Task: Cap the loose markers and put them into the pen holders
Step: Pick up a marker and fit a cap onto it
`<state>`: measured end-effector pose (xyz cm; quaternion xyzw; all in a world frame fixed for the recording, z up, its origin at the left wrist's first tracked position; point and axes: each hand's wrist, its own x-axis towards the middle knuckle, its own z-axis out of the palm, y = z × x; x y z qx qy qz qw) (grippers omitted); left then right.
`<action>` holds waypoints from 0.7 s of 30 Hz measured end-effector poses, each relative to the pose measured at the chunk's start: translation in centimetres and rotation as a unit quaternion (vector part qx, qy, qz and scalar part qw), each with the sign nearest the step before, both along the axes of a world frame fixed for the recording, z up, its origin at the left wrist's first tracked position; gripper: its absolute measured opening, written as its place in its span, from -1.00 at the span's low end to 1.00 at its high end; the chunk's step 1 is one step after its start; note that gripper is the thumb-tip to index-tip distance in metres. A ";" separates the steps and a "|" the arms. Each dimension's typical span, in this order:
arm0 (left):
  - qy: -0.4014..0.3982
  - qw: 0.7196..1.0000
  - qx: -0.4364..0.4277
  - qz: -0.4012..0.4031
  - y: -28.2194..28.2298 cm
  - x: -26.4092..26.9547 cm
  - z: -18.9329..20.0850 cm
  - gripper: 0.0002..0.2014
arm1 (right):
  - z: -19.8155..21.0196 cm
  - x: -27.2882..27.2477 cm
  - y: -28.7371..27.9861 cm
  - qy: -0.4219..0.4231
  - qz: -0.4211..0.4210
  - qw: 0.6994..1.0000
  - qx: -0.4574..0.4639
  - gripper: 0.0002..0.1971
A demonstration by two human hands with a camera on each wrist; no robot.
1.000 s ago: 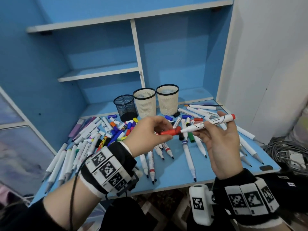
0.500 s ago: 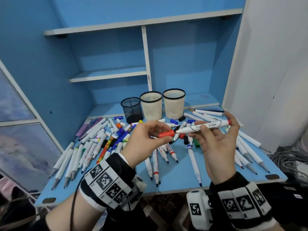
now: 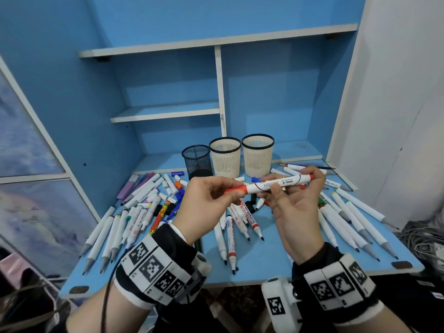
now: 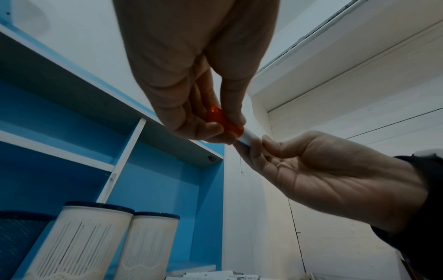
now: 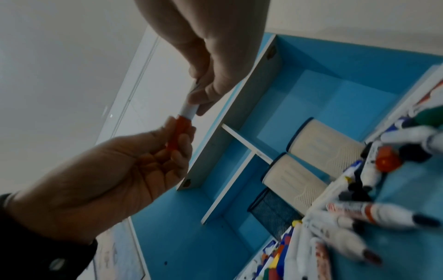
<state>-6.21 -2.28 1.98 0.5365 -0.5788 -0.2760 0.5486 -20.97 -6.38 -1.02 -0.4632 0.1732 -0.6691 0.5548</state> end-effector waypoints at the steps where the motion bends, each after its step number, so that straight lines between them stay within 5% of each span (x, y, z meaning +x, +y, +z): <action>1: -0.005 1.000 0.002 0.000 0.0 0.2 0.1 -0.84 | -0.1 0.3 0.1 -0.008 0.006 1.000 0.003 -0.55; 10: -0.069 0.995 0.056 -0.042 0.1 3.1 0.6 -0.89 | 0.5 1.2 -0.2 0.050 0.034 0.998 0.001 -0.56; 14: -0.171 0.981 0.086 -0.021 -0.8 5.6 -0.4 -0.87 | 1.7 1.6 -1.0 0.107 0.010 0.993 -0.049 -0.51; 17: -0.303 0.943 0.136 -0.013 -2.0 7.2 -1.3 -0.88 | 3.2 2.1 -2.4 0.146 -0.002 0.986 -0.076 -0.52; 21: -0.471 0.847 0.228 -0.099 -3.4 8.3 -2.4 -0.83 | 5.1 3.7 -4.5 0.178 -0.006 0.978 -0.111 -0.53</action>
